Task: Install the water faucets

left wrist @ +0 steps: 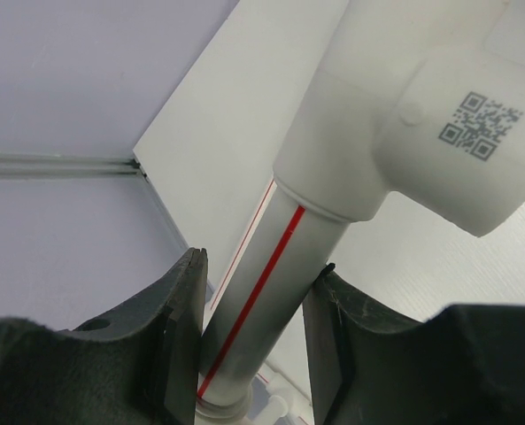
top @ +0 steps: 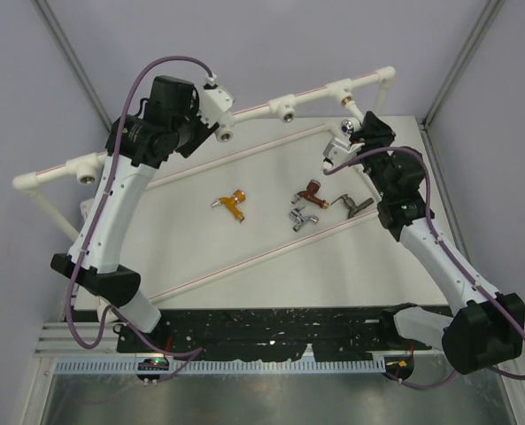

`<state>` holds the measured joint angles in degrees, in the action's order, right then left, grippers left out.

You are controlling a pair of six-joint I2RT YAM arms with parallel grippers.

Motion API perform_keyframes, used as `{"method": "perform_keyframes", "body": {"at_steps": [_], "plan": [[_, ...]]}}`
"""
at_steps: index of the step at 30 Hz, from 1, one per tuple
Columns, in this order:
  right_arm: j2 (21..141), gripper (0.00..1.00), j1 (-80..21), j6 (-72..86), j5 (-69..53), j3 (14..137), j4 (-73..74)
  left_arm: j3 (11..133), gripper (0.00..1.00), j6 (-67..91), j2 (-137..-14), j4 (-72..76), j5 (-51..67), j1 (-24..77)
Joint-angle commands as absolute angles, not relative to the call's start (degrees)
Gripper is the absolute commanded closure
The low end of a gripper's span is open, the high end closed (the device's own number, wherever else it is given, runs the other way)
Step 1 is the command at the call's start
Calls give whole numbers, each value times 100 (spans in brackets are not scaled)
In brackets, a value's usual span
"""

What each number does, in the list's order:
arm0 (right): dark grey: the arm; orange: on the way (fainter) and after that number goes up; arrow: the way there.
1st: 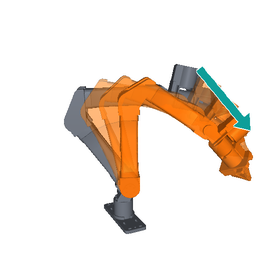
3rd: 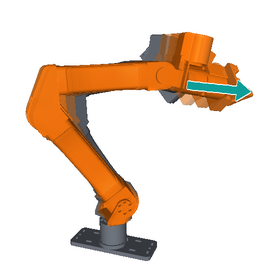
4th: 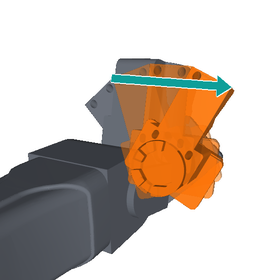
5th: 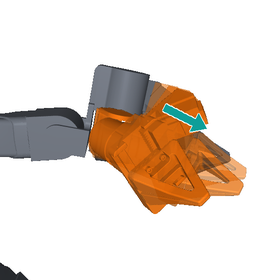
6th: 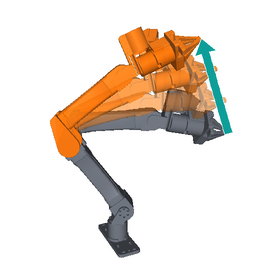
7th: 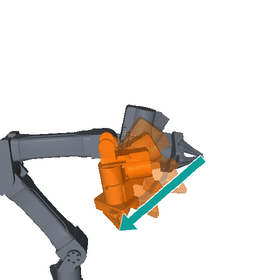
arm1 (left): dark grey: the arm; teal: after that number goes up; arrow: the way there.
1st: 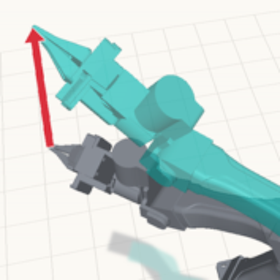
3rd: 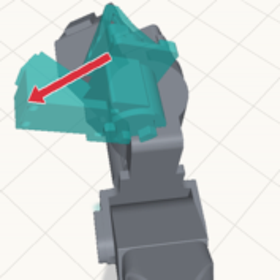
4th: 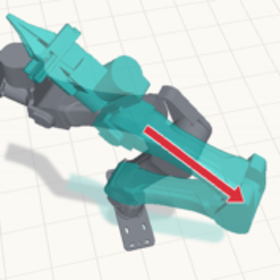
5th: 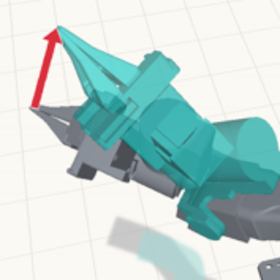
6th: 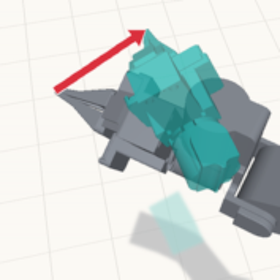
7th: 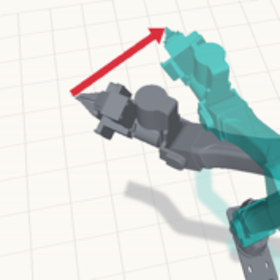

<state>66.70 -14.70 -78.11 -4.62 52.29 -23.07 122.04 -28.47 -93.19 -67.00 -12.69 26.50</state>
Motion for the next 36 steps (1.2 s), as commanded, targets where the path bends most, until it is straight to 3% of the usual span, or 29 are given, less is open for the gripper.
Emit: {"method": "perform_keyframes", "body": {"at_steps": [1,23,36], "plan": [[6451,95,-1398,-7383,-694,5642,-2092,11988,76,-1591,-9369,-7154,-510,2689],[6926,95,-1398,-4756,-1151,6565,-1433,11997,78,-1520,-9369,-7005,-343,2733],[6996,95,-1134,-3666,-1449,6267,-1836,11769,78,-1521,-9246,-6856,-316,2742]]}}
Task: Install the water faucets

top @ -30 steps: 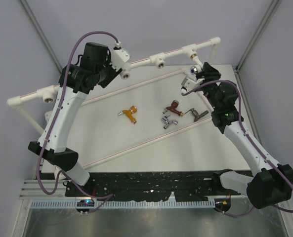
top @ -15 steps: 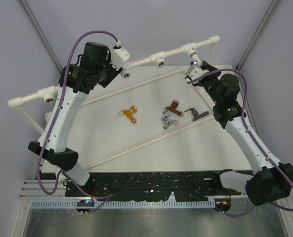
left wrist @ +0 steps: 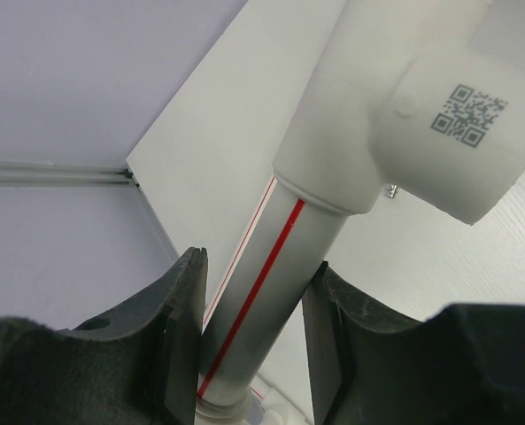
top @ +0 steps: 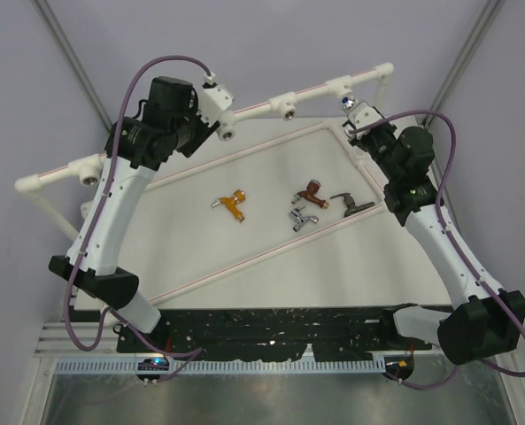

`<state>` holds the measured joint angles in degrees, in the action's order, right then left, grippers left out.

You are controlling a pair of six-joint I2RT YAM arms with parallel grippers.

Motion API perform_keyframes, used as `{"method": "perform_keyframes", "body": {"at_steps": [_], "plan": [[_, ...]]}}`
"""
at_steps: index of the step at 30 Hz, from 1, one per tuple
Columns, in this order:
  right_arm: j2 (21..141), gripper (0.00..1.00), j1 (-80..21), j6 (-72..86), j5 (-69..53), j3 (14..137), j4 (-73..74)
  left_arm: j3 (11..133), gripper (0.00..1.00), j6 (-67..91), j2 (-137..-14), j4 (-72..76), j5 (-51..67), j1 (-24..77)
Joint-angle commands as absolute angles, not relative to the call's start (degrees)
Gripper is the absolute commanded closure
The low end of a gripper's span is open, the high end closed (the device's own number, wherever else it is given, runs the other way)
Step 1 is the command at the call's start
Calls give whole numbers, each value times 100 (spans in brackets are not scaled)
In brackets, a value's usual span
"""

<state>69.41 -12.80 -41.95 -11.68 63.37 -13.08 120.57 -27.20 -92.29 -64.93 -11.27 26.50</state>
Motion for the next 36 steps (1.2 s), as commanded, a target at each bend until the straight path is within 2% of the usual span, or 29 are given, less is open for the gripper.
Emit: {"method": "perform_keyframes", "body": {"at_steps": [1,8,9,12,13,17,19,24,28,31,36], "plan": [[6970,95,-1055,-3561,-1485,6180,-1898,11742,78,-1521,-9237,-6838,-325,2742],[6276,95,-976,-3077,-1591,6082,-1540,11786,62,-1450,-9193,-6706,-431,2742],[6084,95,-967,-3024,-1565,6099,-1460,11838,55,-1433,-9202,-6706,-465,2742],[5731,95,-975,-2752,-1573,6170,-855,12049,26,-1433,-9159,-6689,-658,2733],[5522,95,-976,-2664,-1625,6187,-739,12119,21,-1450,-9132,-6662,-720,2742],[5081,94,-976,-2119,-2186,6240,-160,11989,16,-1634,-8711,-6216,-783,2742],[4966,95,-984,-1759,-2721,6266,-36,11604,15,-1748,-8299,-5786,-389,2751],[4782,95,-1046,-609,-4286,6082,-342,9628,8,-2354,-6648,-4125,1438,3101],[4764,95,-1432,-151,-4850,5898,-694,8002,1,-2541,-5741,-2737,2370,3533],[4816,95,-1914,-193,-5053,5880,-669,7314,1,-2356,-5432,-2041,3276,3664],[4965,95,-2574,-158,-5615,5819,-668,7110,4,-2496,-5502,-1793,3594,3990]]}}
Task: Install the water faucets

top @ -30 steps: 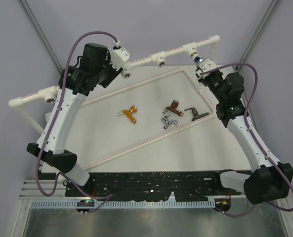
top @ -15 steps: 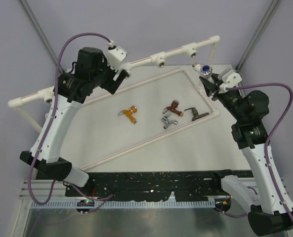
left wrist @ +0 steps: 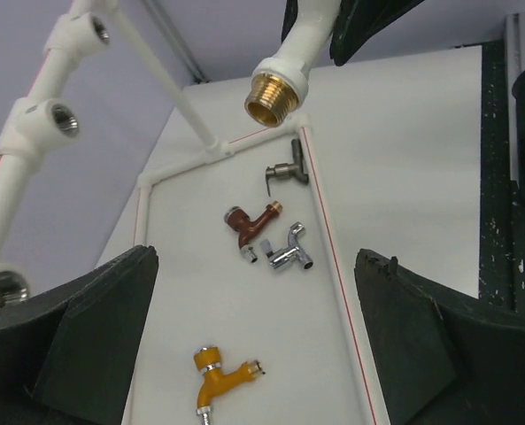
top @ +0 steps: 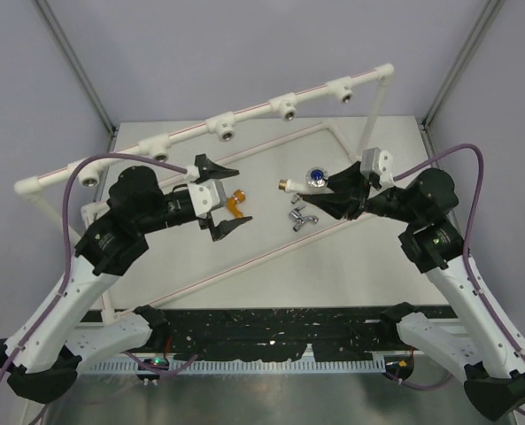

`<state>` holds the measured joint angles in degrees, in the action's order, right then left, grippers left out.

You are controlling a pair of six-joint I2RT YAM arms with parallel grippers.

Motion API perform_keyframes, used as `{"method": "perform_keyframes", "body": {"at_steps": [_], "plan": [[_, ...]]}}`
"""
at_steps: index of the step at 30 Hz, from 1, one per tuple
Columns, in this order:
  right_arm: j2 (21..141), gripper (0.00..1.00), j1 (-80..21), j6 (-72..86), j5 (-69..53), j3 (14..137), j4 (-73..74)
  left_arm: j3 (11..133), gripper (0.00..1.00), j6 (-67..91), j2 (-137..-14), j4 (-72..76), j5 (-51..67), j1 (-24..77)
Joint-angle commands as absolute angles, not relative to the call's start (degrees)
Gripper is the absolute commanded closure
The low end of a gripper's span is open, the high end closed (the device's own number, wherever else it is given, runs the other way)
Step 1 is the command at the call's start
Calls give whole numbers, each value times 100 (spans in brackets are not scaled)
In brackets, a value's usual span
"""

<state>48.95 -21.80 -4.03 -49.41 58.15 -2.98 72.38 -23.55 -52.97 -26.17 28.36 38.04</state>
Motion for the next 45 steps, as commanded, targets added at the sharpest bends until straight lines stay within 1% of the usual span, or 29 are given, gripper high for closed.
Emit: {"method": "perform_keyframes", "body": {"at_steps": [1,5,10,13,16,19,21,25,27,29,30,32,34,35,37,38,39,40,42,45], "plan": [[4966,95,-2749,-141,-5642,5801,-703,7110,5,-2540,-5519,-1802,3673,4034],[5036,95,-3084,-184,-5774,5695,-668,7119,8,-2566,-5607,-1802,4033,4210],[5001,95,-3252,-237,-5836,5511,-668,7128,17,-2479,-5678,-1889,4060,4456],[4966,95,-3252,-299,-5827,5423,-607,7154,17,-2382,-5713,-2021,4140,4614],[4939,95,-3278,-290,-5854,5370,-633,7180,18,-2373,-5792,-2135,3973,4781],[4852,95,-3305,-194,-5845,5230,-790,7286,23,-2338,-5950,-2302,3754,4878],[4790,95,-3305,-97,-5836,5151,-922,7365,28,-2250,-6064,-2381,3665,4895],[4729,95,-3313,-26,-5801,5072,-1037,7392,33,-2153,-6187,-2443,3533,4913],[4711,95,-3313,-17,-5792,5036,-1046,7400,37,-2066,-6214,-2443,3454,4948],[4676,95,-3313,-9,-5766,4993,-1072,7409,45,-2013,-6231,-2443,3410,4974],[4667,95,-3313,-9,-5757,4966,-1098,7435,51,-1969,-6231,-2435,3384,4983],[4667,95,-3305,-17,-5722,4887,-1195,7462,69,-1846,-6258,-2400,3270,5001],[4658,88,-3313,184,-5704,4764,-1326,7462,94,-1671,-6258,-2356,3165,5001],[4650,78,-3313,324,-5713,4711,-1519,7427,100,-1548,-6249,-2303,3051,5001],[4641,69,-3313,605,-5739,4580,-1878,7322,100,-1293,-6197,-2172,2936,5001],[4649,68,-3322,693,-5783,4518,-1977,7243,100,-1188,-6153,-2110,2962,5001],[4667,62,-3322,807,-5818,4500,-2117,7173,100,-1100,-6118,-2031,2988,5001],[4676,59,-3331,861,-5844,4483,-2153,7085,100,-977,-6074,-1926,3014,5001],[4711,48,-3383,896,-5862,4500,-2215,6918,100,-792,-5995,-1654,3041,5010],[4763,45,-3428,993,-5889,4526,-2320,6777,100,-572,-5889,-1389,3102,5001]]}}
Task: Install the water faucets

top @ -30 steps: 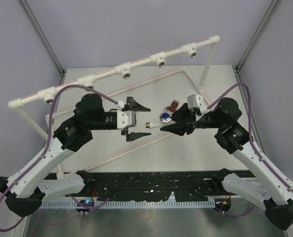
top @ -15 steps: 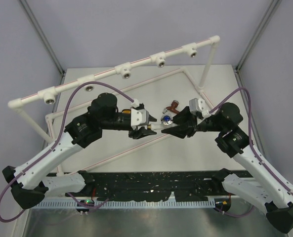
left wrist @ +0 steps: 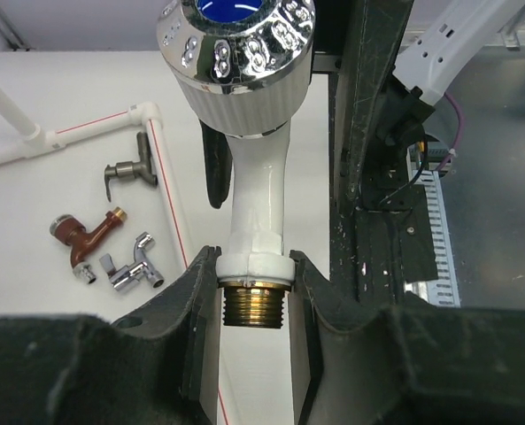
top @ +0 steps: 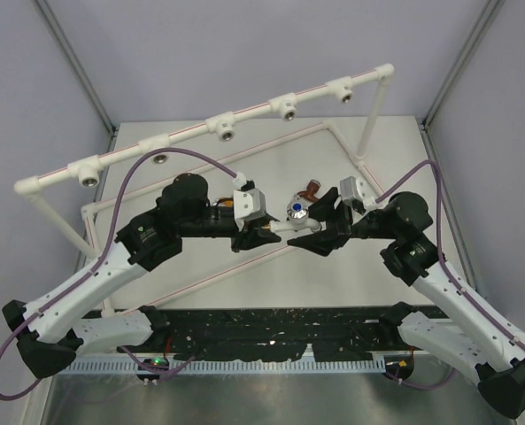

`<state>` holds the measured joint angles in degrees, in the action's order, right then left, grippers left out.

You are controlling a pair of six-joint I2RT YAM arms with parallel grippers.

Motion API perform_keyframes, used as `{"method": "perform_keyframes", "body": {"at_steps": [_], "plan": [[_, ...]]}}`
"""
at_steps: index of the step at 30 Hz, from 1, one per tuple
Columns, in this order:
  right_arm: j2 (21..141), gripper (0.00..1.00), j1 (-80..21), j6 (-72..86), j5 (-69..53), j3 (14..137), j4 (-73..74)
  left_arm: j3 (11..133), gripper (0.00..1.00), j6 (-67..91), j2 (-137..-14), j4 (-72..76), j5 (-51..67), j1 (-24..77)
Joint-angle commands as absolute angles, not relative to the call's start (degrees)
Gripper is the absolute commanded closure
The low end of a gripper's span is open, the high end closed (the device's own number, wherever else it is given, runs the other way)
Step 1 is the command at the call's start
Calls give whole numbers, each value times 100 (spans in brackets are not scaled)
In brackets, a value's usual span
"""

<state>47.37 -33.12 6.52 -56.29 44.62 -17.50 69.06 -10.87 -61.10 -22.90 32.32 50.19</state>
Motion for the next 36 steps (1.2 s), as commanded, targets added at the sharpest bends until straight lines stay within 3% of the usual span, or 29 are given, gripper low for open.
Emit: {"method": "perform_keyframes", "body": {"at_steps": [1,19,28,32,36], "plan": [[4772,45,-3445,1011,-5897,4535,-2346,6768,100,-536,-5871,-1380,3137,5001],[4984,48,-3595,1345,-5783,4851,-2268,6645,100,-721,-5809,-1441,3103,5036],[4992,54,-3586,1283,-5634,4966,-1960,6618,100,-914,-5783,-1608,2953,5036],[5036,64,-3586,1301,-5608,4983,-1934,6609,100,-949,-5783,-1679,2944,5036],[5045,88,-3586,1187,-5476,5018,-1785,6574,100,-949,-5748,-1722,2787,5036]]}}
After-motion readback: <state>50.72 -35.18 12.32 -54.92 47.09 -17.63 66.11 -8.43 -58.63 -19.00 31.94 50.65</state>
